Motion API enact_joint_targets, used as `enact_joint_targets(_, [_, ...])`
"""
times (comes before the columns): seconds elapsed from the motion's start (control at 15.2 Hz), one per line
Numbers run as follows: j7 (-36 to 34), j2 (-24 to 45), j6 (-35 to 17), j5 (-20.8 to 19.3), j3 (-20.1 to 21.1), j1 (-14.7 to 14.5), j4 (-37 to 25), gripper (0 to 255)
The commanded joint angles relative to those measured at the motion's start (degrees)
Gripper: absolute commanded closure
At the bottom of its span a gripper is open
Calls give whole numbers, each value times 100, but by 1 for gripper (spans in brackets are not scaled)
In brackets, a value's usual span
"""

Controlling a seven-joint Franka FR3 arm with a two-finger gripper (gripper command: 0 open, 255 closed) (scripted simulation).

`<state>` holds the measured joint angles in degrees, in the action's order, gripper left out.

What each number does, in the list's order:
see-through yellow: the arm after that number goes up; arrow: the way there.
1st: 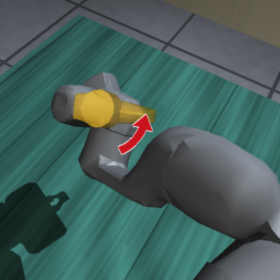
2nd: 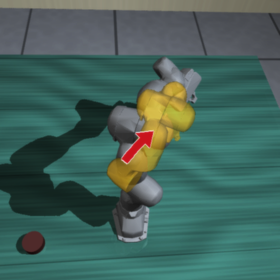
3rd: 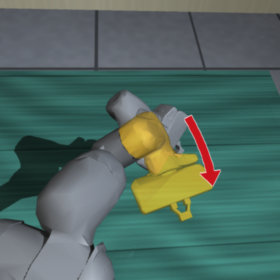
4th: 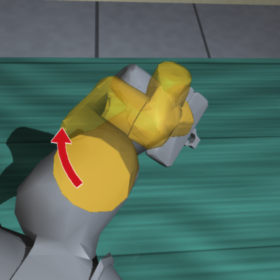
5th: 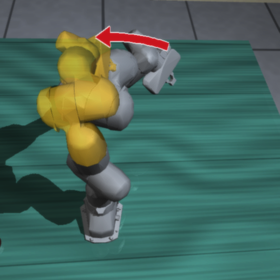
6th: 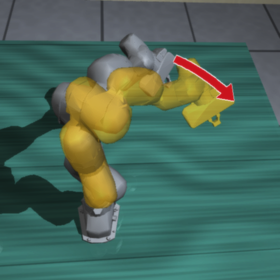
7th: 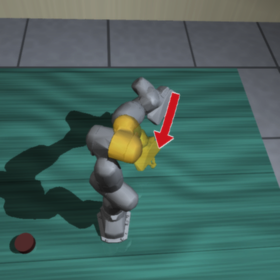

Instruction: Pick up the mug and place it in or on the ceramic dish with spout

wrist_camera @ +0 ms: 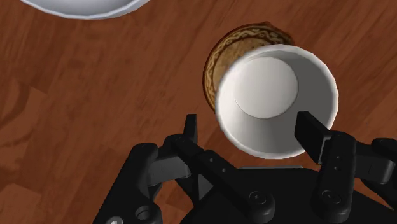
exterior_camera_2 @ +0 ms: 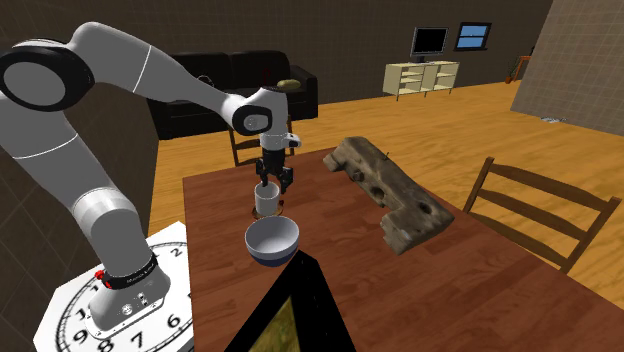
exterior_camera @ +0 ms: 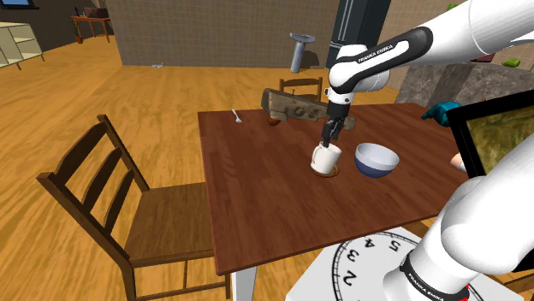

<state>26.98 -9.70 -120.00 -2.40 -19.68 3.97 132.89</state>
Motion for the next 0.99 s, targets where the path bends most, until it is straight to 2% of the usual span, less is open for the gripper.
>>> enact_joint_targets(0.0, [0, 0, 0, 0, 0, 0, 0, 0])
enact_joint_targets(0.13, [0, 0, 0, 0, 0, 0, 0, 0])
enact_joint_targets(0.4, [-52, -233, 753, -55, 42, 1, -530, 0])
enact_joint_targets(0.92, [-52, -233, 753, -55, 43, 1, -530, 0])
